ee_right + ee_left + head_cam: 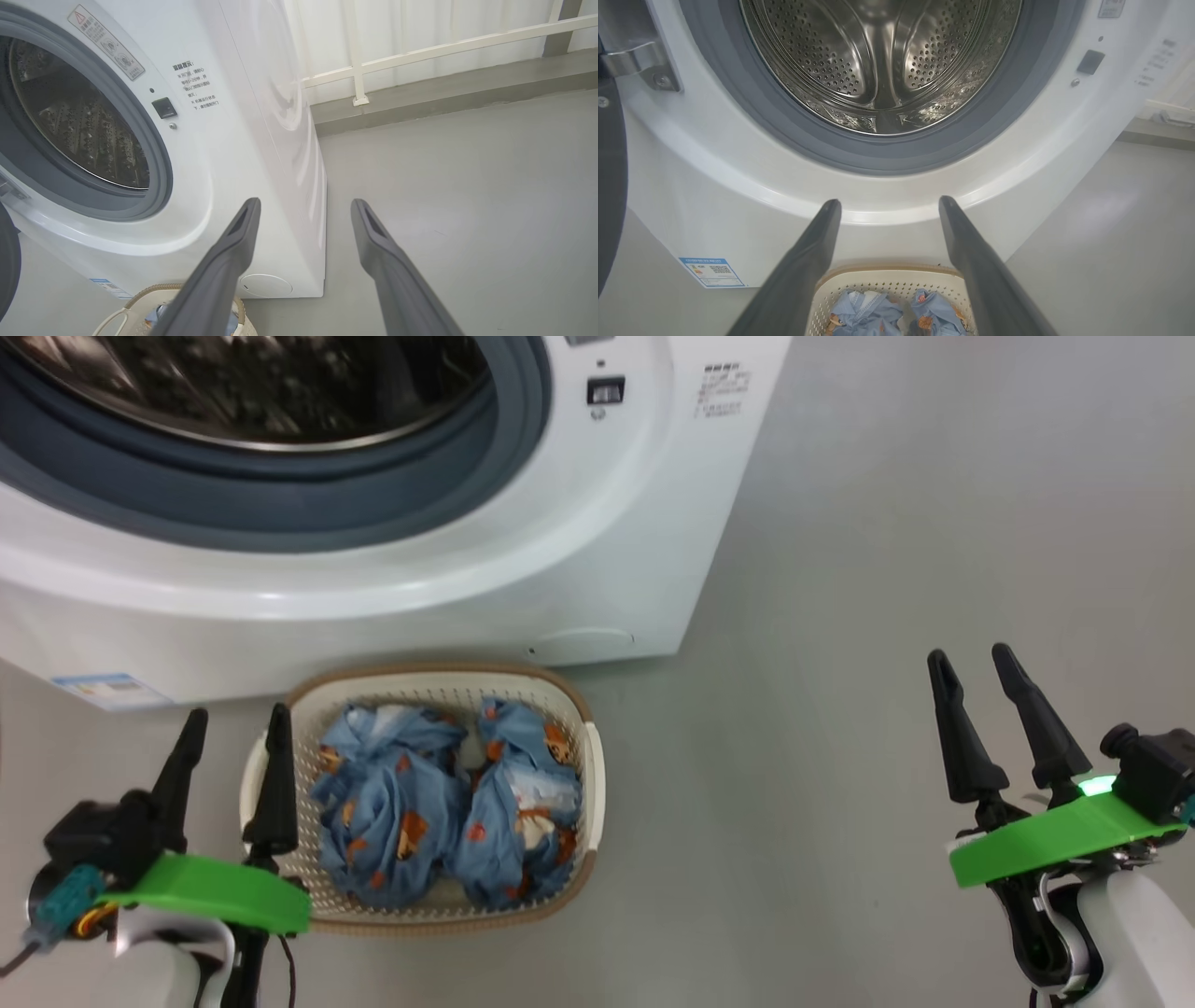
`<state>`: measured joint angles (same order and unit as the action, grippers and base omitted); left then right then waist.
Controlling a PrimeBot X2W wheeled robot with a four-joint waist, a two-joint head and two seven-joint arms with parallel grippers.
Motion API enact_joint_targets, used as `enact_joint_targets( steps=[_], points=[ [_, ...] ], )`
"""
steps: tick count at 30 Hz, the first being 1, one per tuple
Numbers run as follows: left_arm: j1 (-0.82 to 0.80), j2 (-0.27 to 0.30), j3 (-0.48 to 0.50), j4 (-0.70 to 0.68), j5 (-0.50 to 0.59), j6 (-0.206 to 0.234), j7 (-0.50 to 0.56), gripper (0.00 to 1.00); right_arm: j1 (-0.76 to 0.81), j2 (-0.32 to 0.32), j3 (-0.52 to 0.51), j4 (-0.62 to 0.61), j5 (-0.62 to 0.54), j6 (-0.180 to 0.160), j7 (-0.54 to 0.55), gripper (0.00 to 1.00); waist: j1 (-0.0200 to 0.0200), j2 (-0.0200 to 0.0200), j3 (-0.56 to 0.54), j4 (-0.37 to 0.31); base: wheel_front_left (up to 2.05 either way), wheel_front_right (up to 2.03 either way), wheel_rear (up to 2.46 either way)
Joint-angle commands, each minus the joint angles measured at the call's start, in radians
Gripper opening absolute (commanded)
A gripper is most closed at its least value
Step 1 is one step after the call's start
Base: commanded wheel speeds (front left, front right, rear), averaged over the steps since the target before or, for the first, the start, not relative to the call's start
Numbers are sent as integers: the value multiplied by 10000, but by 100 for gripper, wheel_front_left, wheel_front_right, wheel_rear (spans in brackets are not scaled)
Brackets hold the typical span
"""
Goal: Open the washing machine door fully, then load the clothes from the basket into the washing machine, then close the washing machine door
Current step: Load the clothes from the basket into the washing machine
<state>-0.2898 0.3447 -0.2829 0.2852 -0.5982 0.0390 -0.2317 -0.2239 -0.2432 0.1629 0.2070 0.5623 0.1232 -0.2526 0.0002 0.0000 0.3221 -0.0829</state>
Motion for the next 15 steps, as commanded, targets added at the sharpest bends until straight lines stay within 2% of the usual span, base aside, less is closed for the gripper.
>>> enact_joint_targets(
  steps=[1, 10, 15],
  points=[
    [-416, 242, 283, -20, 141, -49, 30, 100, -208, -21, 157, -224, -10, 75, -92, 100, -2, 0, 739, -175, 0, 0, 0],
    [-1368, 159, -161, 949, 308, -321, 400, 100, -757, 293, 211, -224, -68, 75, -92, 100, -2, 0, 2025, -390, 0, 0, 0],
    [-2144, 110, -366, 2240, 285, -630, 672, 100, -1149, 521, 242, -158, -86, 75, -92, 100, -2, 0, 2837, -561, 0, 0, 0]
  ],
)
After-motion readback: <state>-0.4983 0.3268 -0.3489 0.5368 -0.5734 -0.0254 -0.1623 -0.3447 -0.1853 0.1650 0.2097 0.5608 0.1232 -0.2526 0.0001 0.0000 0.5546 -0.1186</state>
